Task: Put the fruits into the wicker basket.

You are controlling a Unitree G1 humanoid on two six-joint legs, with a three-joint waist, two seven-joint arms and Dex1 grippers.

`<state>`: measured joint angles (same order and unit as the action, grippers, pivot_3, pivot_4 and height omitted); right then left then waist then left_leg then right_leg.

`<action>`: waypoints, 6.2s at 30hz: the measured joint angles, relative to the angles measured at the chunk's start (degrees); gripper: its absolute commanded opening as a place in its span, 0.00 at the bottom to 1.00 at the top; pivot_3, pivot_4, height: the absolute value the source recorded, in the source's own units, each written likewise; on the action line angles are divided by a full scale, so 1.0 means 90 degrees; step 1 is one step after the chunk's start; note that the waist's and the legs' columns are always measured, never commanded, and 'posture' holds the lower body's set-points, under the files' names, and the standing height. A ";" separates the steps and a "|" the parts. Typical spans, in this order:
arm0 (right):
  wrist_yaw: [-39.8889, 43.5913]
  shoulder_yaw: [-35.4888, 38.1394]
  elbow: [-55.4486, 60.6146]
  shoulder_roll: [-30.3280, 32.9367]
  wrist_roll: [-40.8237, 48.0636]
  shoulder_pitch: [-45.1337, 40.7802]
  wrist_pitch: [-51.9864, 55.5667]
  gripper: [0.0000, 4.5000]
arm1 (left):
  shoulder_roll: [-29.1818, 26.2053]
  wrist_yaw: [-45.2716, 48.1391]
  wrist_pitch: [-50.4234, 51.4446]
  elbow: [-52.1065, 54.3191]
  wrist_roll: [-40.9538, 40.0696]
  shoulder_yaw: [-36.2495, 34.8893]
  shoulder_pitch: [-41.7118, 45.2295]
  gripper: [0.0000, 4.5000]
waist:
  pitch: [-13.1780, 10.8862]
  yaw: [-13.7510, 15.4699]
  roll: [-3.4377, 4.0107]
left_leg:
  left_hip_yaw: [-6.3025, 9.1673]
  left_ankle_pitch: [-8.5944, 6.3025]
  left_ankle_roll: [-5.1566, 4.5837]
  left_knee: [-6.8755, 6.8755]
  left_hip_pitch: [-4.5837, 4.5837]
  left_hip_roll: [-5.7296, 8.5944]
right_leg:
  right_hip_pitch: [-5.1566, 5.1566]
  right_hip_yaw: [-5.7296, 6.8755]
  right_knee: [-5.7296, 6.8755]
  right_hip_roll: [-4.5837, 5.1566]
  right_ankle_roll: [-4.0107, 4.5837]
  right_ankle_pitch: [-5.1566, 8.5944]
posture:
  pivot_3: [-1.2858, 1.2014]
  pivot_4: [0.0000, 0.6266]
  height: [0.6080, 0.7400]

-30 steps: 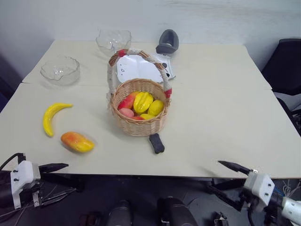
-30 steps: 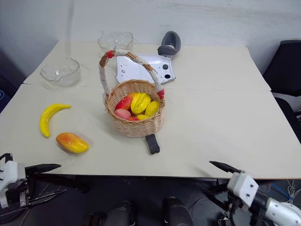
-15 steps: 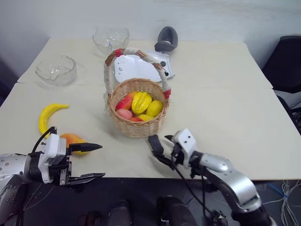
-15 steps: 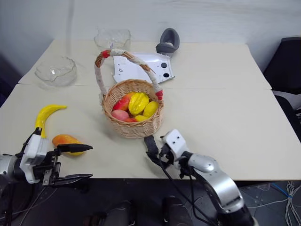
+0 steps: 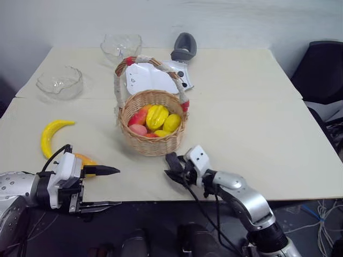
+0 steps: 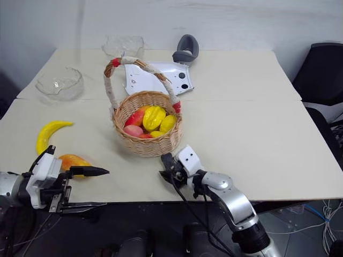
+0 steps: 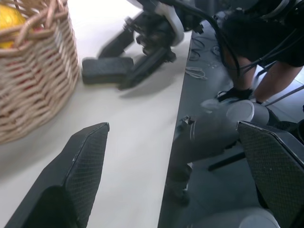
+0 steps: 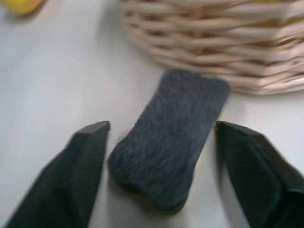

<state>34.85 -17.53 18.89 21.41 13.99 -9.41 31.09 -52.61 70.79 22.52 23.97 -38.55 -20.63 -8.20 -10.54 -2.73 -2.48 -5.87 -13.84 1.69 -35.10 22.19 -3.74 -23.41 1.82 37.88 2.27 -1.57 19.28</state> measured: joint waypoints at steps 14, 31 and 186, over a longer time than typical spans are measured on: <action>0.1191 0.3514 0.1003 0.1387 0.1403 0.2574 -0.1287 0.22 | 0.0854 -0.0145 -0.0728 -0.0471 0.0423 0.0994 0.0616 1.00 | -0.0009 0.0109 0.0014 | -0.0015 -0.0001 -0.0002 -0.0006 -0.0005 -0.0003 | 0.0001 -0.0029 -0.0009 -0.0020 -0.0014 -0.0004 | 0.52 0.24 1.00; 0.1712 0.3977 -0.4793 0.2393 0.0313 -0.0348 -0.3338 0.95 | 0.1443 -0.0472 -0.1363 -0.0809 0.0803 0.1396 0.1263 1.00 | -0.0029 0.0105 0.0060 | -0.0049 0.0006 -0.0009 -0.0007 -0.0008 -0.0009 | -0.0014 -0.0121 -0.0028 -0.0073 -0.0044 -0.0043 | 0.52 0.24 1.00; 0.1829 0.1641 0.0701 0.0937 0.1444 0.0776 -0.3227 1.00 | -0.2100 0.1699 -0.3793 -0.6362 0.2222 0.3672 0.3603 0.56 | 0.0033 -0.0057 -0.0064 | -0.0123 -0.0124 0.0090 -0.0029 -0.0106 -0.0135 | -0.0037 -0.0205 0.0025 -0.0199 0.0065 -0.0002 | 0.52 0.24 1.00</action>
<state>51.31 -2.75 25.20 29.85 26.99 -2.42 2.04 -71.51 86.08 -11.62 -33.29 -18.55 12.42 24.23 -10.25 -3.25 -3.06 -6.98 -14.95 2.50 -35.35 21.24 -4.95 -23.75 -0.02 38.10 0.47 -0.98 19.26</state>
